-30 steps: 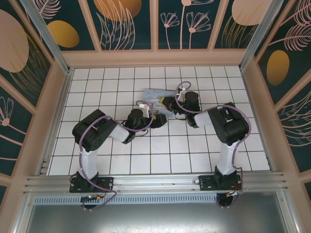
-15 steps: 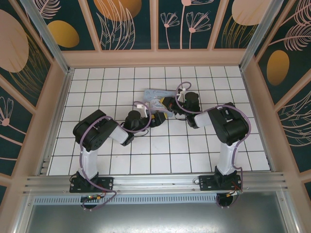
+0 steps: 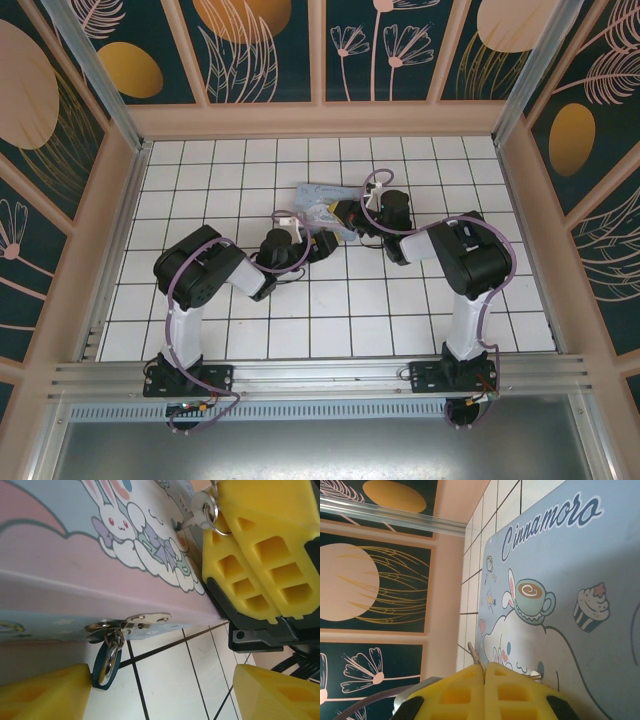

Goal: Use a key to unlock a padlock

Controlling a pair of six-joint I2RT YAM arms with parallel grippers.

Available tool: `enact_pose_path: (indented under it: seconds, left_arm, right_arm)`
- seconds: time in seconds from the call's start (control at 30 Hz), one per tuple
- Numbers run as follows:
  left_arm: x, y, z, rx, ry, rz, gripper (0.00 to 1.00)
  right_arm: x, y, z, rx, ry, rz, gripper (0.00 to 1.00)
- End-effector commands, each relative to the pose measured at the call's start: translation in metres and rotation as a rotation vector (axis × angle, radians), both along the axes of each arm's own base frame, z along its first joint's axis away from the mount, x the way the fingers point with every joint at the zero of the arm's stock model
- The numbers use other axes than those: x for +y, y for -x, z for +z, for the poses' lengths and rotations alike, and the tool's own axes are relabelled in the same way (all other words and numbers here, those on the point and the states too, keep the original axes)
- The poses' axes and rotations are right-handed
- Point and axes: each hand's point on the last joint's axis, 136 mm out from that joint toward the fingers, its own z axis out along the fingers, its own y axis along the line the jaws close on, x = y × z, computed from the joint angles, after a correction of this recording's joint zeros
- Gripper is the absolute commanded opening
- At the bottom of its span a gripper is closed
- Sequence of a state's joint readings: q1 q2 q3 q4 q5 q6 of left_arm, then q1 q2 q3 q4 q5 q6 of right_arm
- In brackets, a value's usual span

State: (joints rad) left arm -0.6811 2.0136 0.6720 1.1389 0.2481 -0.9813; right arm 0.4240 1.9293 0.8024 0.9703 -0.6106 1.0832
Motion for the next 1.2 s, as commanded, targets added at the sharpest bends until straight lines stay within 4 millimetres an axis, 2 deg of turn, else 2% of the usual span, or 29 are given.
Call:
enact_pose_path:
  seconds: [0.0,0.2,0.43,0.6,0.87,1.17]
  left_arm:
    - [0.005,-0.002,-0.030,0.072,-0.109,0.032,0.71]
    - [0.012,-0.008,-0.044,0.103,-0.234,0.057,0.57]
    - [0.014,-0.012,-0.051,0.119,-0.275,0.071,0.46]
    - [0.013,-0.014,-0.051,0.121,-0.274,0.072,0.39]
    - [0.009,-0.016,-0.053,0.123,-0.281,0.063,0.35]
    - [0.007,-0.019,-0.057,0.132,-0.294,0.061,0.23]
  right_arm:
    - [-0.001,0.004,-0.009,0.019,-0.005,0.009,0.00]
    - [-0.002,0.005,-0.011,0.023,-0.004,0.009,0.00]
    - [-0.001,0.004,-0.014,0.027,-0.006,0.009,0.00]
    - [-0.001,0.004,-0.015,0.030,-0.007,0.011,0.00]
    - [-0.001,0.005,-0.016,0.032,-0.012,0.012,0.00]
    - [-0.002,0.006,-0.018,0.036,-0.014,0.010,0.00]
